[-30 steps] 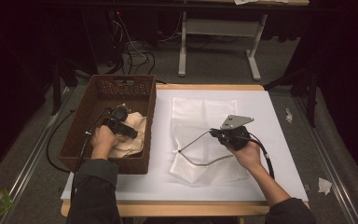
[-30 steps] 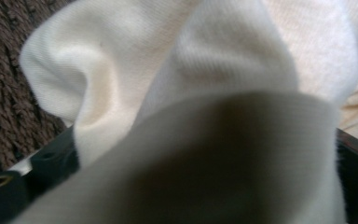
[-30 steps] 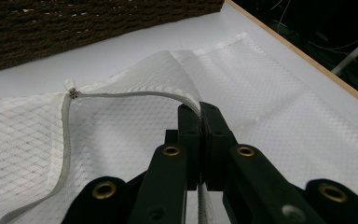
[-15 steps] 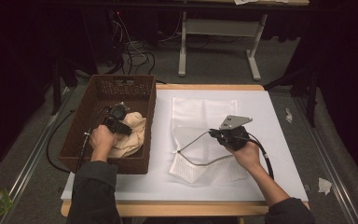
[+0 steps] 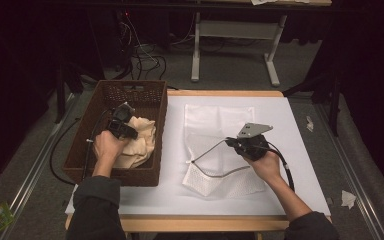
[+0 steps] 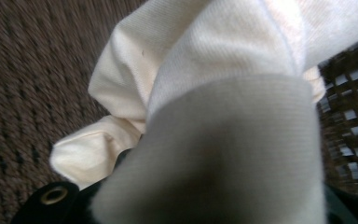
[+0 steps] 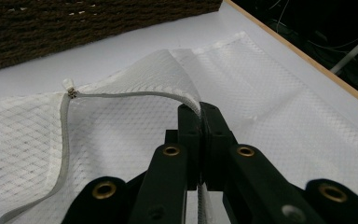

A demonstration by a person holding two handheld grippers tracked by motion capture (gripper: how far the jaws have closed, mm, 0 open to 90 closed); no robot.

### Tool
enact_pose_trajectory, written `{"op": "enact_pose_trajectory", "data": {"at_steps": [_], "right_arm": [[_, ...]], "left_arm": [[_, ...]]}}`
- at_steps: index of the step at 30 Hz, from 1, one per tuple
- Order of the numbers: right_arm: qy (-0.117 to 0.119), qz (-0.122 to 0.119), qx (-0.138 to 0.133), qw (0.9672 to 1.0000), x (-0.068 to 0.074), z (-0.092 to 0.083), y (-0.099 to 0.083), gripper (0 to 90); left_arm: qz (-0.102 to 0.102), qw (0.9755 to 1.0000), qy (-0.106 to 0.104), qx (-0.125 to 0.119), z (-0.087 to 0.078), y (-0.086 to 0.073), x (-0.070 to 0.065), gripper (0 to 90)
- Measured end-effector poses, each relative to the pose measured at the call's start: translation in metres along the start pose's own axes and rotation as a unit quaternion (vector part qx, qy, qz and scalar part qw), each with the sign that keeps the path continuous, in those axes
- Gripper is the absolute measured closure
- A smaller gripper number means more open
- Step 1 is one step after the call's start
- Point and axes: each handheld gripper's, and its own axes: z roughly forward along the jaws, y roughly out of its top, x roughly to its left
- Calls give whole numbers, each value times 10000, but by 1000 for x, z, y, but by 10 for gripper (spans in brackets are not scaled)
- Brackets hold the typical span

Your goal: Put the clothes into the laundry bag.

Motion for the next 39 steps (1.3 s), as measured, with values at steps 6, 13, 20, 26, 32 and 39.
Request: {"op": "enact_pose_trajectory", "data": {"at_steps": [6, 13, 20, 26, 32, 39], "right_arm": [[-12, 15, -2, 10000, 0, 0, 0, 889], [-8, 15, -15, 10000, 0, 1, 1, 889], [-25, 41, -56, 10000, -1, -1, 1, 889], [-20, 41, -24, 10000, -1, 0, 1, 889], [-25, 47, -30, 10000, -1, -1, 2, 889], [-25, 41, -40, 10000, 0, -1, 4, 889]], "left_arm": [[21, 9985, -45, -544, -34, 0, 3, 655], [-9, 9938, -88, -1108, -71, -5, 8, 659], [21, 9861, -304, -1634, -98, -11, 7, 659], [82, 9794, -404, -1976, -118, -18, 3, 660], [89, 9726, -648, -2229, -137, -24, 0, 660], [327, 9646, -757, -2506, -155, -34, -14, 660]]}}
